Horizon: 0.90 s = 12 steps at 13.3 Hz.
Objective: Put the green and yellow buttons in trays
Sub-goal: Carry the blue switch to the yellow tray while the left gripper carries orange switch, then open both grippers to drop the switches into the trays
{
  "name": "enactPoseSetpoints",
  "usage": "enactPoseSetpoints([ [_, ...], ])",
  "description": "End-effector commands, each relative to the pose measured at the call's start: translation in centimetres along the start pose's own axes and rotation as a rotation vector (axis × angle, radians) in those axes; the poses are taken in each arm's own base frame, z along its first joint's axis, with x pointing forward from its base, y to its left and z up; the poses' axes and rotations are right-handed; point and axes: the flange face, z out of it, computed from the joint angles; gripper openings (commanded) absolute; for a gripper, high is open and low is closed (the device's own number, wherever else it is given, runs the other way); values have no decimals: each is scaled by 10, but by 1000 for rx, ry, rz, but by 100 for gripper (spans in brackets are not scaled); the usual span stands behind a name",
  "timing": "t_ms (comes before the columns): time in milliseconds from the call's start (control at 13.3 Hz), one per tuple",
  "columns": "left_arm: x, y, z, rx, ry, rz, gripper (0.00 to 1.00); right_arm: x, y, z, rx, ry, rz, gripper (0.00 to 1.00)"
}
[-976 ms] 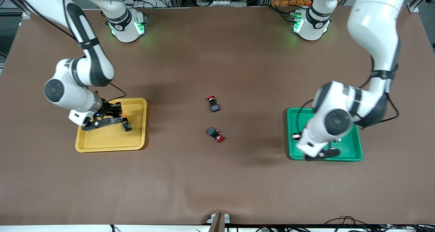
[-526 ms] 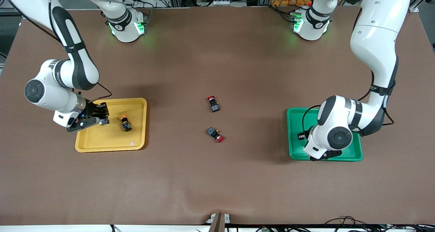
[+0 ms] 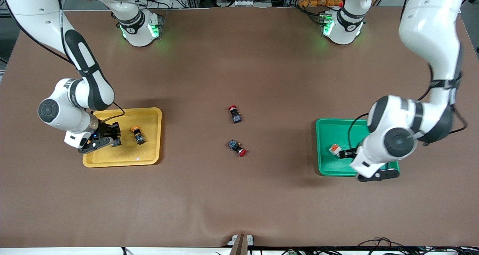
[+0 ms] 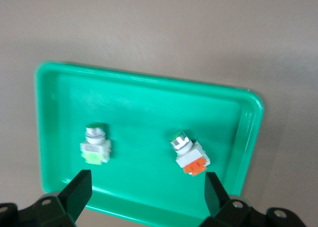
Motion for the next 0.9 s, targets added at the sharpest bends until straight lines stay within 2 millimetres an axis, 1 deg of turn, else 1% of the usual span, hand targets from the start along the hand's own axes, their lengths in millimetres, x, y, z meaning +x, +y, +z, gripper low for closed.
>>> enactPoseSetpoints([
  [0,-7,-16,-43,7,46,69,100,4,3,1,-9,7,-23,0],
  [75,-11,-21,-57,-22,38,73,100,5,3,4,-9,5,-39,0],
  [150,-15,-27,-66,-41,21,72,100,5,4,5,-14,12,-68,14],
  [225,-19,-32,-78,-41,14,87,100,4,6,4,-17,19,-98,59],
  [300,-21,-37,-92,-49,2,94,100,4,6,4,-17,19,-107,73],
  [375,-21,-47,-102,-54,-20,100,100,4,7,4,-17,19,-106,97],
  [451,-21,-61,-109,-56,-37,106,100,4,7,4,-18,18,-107,100],
  [526,-24,-76,-116,-71,-58,112,100,4,6,5,-16,16,-112,100],
  [601,-29,-89,-134,-91,-40,116,100,4,5,4,-12,11,-113,100],
  [676,-31,-98,-140,-113,-35,103,100,4,4,1,-11,10,-114,100],
  [751,-32,-104,-144,-131,-33,91,100,3,2,-4,-1,-4,-114,100],
  [826,-37,-108,-158,-137,-12,86,100,5,1,-19,9,-13,-114,100],
])
